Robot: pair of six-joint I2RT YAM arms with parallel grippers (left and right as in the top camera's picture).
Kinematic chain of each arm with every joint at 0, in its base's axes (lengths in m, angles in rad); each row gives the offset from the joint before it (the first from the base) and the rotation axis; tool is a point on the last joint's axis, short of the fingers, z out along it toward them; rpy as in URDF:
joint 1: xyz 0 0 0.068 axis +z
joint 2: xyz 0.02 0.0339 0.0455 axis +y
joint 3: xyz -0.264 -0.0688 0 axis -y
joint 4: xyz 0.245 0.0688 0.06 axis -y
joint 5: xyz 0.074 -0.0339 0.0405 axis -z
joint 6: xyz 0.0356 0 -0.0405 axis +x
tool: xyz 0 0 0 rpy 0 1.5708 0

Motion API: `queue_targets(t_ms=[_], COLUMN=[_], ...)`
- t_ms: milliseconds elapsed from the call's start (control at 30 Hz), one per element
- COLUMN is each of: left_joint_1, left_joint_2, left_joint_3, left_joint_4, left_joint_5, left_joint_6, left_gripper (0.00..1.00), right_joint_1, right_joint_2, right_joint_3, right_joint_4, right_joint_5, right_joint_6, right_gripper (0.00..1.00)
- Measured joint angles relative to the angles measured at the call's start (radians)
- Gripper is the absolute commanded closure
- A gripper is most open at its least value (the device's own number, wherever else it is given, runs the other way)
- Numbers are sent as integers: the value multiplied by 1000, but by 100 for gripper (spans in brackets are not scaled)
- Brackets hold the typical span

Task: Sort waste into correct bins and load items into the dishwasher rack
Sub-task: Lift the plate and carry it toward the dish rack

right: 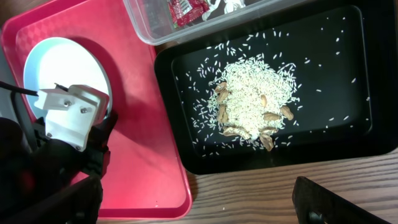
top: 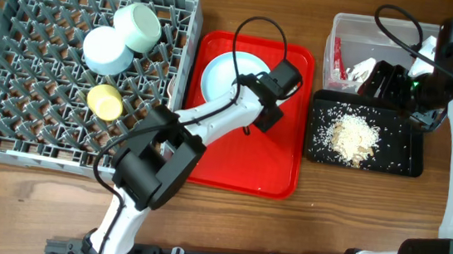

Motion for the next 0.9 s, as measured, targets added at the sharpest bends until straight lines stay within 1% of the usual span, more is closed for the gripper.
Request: queue_targets(t_ms=[33, 333, 567, 667, 900], left_joint_1=[-3, -4, -10, -11, -11], left_joint_2=[0, 3, -8, -55, -226], left_joint_3=[0, 2, 2, 2, 8], left_joint_4=[0, -1, -3, -5, -4], left_joint_5=[-11, -130, -163, -166, -168], left_joint_6=[3, 10, 10, 10, 10], left_gripper=[96, 96, 96, 96, 96], right_joint_1=[0, 0, 0, 0, 0], right_joint_2=[0, 0, 0, 0, 0], right_joint_3=[0, 0, 0, 0, 0], right_joint_4=[0, -3, -3, -3, -3], right_joint_5=[0, 0, 0, 0, 0], right_joint_6=[0, 0, 0, 0, 0], right_gripper=[2, 2, 2, 2, 2])
